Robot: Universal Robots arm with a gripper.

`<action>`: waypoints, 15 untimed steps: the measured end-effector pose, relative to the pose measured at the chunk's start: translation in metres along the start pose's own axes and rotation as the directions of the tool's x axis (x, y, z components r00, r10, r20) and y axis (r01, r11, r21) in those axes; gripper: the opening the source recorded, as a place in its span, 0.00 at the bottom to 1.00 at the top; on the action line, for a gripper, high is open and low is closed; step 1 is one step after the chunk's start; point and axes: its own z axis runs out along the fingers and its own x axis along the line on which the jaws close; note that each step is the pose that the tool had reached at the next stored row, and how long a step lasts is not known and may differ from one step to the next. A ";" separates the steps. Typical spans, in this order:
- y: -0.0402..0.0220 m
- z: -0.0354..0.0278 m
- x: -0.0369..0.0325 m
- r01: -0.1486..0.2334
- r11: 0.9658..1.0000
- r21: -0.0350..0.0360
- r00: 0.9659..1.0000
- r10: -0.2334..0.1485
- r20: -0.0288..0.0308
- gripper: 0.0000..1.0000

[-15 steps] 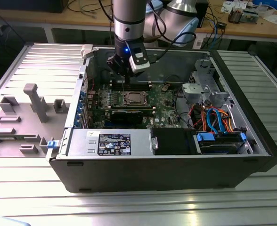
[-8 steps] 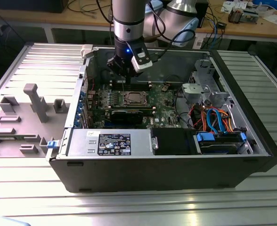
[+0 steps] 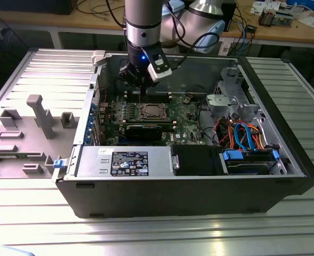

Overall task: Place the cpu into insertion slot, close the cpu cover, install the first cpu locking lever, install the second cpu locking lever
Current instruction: 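Install the first cpu locking lever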

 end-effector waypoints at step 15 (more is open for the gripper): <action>0.0005 0.0010 0.0220 0.040 0.999 -0.002 0.999 -0.040 -0.002 0.11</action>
